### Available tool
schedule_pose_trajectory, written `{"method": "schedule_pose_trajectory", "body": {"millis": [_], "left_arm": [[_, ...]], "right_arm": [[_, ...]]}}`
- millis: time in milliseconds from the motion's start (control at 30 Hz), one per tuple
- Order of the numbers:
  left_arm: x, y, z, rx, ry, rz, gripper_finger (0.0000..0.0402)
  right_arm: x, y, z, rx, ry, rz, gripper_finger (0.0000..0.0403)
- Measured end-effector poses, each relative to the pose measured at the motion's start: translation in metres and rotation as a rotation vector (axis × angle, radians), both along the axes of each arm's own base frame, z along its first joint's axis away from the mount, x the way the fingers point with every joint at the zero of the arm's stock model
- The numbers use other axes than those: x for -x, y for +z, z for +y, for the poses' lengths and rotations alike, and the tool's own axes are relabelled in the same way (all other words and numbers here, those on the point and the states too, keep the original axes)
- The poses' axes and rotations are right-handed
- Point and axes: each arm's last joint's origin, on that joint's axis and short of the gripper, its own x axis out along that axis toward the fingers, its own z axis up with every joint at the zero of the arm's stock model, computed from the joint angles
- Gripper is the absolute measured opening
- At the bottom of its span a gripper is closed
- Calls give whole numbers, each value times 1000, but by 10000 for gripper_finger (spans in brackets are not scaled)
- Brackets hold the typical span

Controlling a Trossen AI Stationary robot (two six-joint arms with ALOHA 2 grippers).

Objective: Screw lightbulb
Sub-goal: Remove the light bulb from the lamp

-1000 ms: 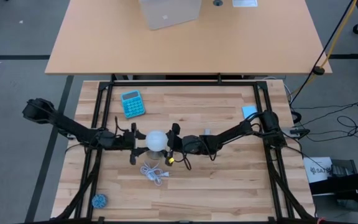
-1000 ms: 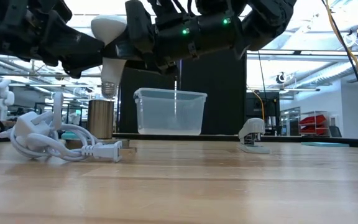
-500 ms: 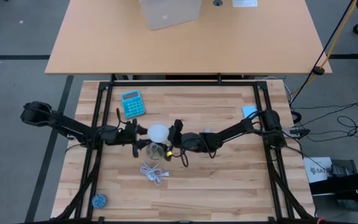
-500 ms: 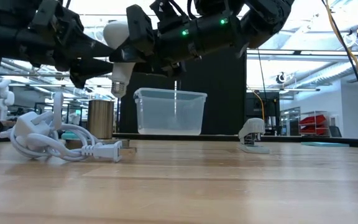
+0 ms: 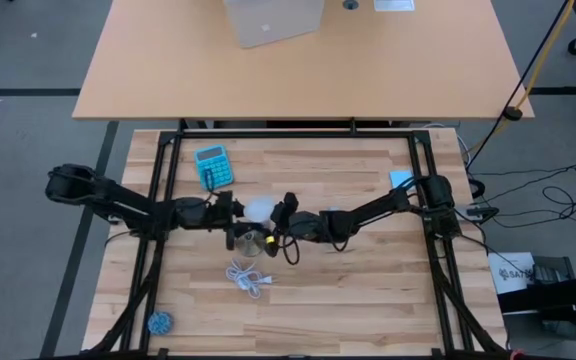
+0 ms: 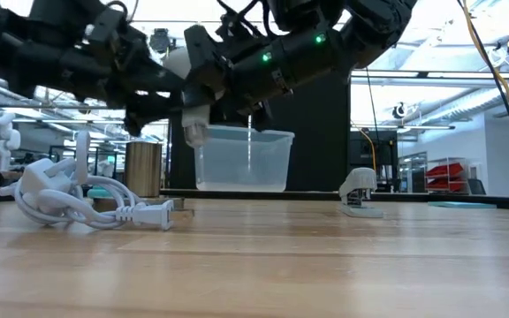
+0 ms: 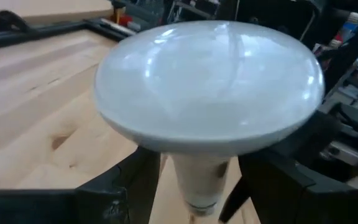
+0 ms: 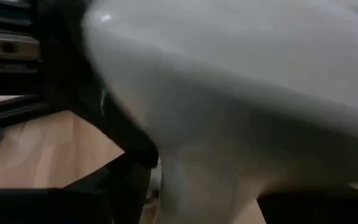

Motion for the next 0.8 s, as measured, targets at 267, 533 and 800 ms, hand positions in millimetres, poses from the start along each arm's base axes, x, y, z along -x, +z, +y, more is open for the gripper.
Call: {"method": "schedule_pose_trajectory", "body": {"millis": [267,533,800], "left_arm": [[-26,-11,8,12,-35,87,220],[-34,-23,16,47,-70,145,220],[-45,-34,18,82,-118,198,220]], "right_arm": [[5,-15,-3,-69,-45,141,202],[11,-26,-4,-108,-69,264,181],[18,-36,2,-171,-54,369,190]]}}
